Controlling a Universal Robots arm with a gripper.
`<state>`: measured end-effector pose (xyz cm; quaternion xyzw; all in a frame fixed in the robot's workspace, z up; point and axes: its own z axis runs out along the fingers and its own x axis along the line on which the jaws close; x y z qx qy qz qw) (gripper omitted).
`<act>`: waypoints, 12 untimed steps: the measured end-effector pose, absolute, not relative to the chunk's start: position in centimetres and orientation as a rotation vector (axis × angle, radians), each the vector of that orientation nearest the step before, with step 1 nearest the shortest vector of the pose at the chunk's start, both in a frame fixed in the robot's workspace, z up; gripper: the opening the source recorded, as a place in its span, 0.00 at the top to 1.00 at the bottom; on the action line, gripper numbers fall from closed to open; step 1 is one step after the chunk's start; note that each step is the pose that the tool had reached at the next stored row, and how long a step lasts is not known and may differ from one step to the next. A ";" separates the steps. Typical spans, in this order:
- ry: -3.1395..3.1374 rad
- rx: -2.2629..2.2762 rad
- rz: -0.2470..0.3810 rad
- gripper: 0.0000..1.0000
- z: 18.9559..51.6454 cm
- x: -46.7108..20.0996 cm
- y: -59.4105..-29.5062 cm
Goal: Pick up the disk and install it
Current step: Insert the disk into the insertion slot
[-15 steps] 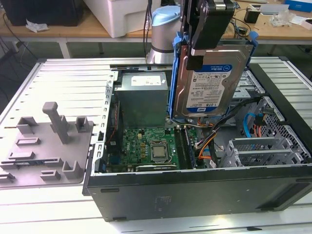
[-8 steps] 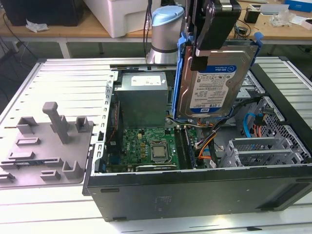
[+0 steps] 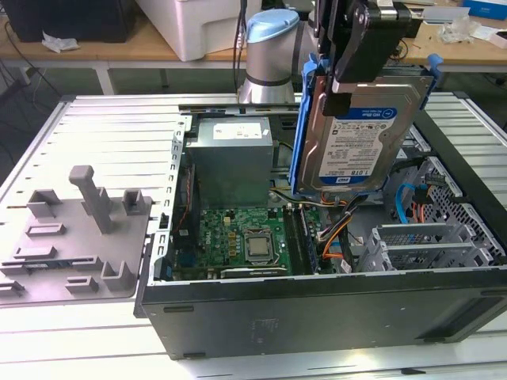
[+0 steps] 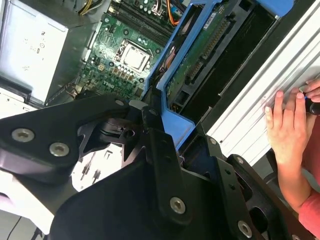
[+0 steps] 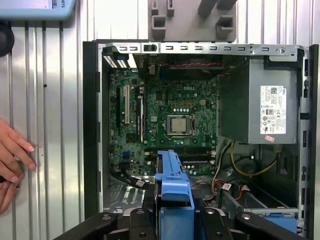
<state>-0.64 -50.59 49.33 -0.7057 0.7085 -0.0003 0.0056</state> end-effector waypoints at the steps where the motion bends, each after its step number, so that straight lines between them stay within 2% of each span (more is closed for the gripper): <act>1: 2.220 -2.207 -0.001 0.63 49.3 -0.5 -50.6; 12: 2.240 -2.185 0.002 0.63 49.3 1.6 -50.8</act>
